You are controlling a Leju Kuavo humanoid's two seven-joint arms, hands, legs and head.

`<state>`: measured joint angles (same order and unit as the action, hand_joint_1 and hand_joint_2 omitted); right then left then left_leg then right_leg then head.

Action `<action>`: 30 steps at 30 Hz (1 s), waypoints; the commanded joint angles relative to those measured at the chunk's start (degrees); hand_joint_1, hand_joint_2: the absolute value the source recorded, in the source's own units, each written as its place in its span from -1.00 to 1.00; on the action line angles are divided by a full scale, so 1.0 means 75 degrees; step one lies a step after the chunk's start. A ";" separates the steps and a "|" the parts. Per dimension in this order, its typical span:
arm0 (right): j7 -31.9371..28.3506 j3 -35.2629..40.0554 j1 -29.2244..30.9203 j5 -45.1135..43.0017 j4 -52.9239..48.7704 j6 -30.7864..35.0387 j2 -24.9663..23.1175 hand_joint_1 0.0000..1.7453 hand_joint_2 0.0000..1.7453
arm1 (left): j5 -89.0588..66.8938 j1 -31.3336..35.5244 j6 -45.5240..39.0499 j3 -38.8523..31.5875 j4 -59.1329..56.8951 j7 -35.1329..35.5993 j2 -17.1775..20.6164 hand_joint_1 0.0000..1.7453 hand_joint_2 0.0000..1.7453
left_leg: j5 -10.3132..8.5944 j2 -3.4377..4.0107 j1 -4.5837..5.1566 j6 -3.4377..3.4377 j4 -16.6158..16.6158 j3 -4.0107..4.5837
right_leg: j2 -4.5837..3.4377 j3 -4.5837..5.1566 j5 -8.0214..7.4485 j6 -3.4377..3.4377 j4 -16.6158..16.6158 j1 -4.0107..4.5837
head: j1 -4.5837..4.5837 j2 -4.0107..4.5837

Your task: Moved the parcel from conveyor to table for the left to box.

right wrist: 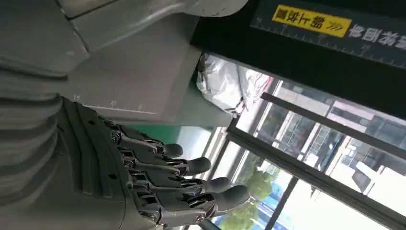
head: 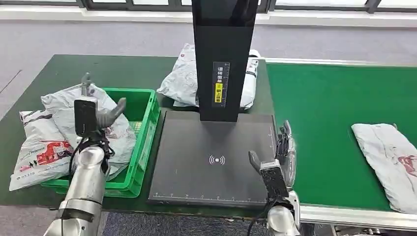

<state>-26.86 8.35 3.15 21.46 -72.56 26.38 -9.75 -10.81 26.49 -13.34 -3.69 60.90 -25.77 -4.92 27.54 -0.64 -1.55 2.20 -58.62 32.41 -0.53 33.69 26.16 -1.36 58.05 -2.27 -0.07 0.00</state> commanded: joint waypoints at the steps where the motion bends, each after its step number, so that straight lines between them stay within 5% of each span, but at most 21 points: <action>1: 0.0027 0.0264 0.0988 -0.0113 0.1508 0.0006 0.0180 -1.00 1.00 | 0.0371 -0.0807 0.0494 0.1809 -0.0319 -0.0208 -0.0469 -1.00 1.00 | -0.0011 -0.0005 0.0005 -0.0023 0.0026 -0.0017 | 0.0020 -0.0019 -0.0009 0.0022 -0.0026 0.0003 | 0.0003 0.0000; 9: -0.0032 0.0672 0.0935 -0.0199 0.1288 -0.0259 0.0204 -1.00 1.00 | 0.0427 -0.0721 0.0709 0.2316 -0.0697 -0.0188 -0.0584 -1.00 1.00 | -0.0012 -0.0006 0.0002 -0.0023 0.0020 0.0000 | 0.0018 -0.0005 -0.0011 0.0023 -0.0018 0.0006 | 0.0000 0.0003; 18: 0.0285 0.1025 0.1049 -0.0191 0.1903 -0.0223 0.0138 -1.00 1.00 | -0.0482 -0.0064 -0.0920 0.3397 -0.2669 -0.0258 -0.1231 -1.00 1.00 | -0.0018 -0.0037 -0.0002 -0.0027 0.0013 0.0008 | 0.0050 -0.0014 -0.0009 0.0019 -0.0022 0.0010 | 0.0000 0.0003; 30: 0.0199 0.0990 0.1192 0.0030 0.2357 0.0140 0.0129 -1.00 1.00 | -0.0281 0.0088 -0.1518 0.3223 -0.3190 -0.0702 -0.1436 -1.00 1.00 | -0.0009 -0.0018 0.0000 -0.0022 0.0004 0.0015 | 0.0029 0.0003 -0.0007 0.0016 -0.0011 0.0007 | 0.0003 0.0000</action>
<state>-25.53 14.19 9.40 21.84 -60.59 27.10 -9.68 -13.18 24.05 -24.33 18.49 43.13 -31.04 -16.11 27.49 -0.86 -1.53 2.14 -58.63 32.54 -0.31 33.74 26.17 -1.37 58.04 -2.28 -0.04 0.00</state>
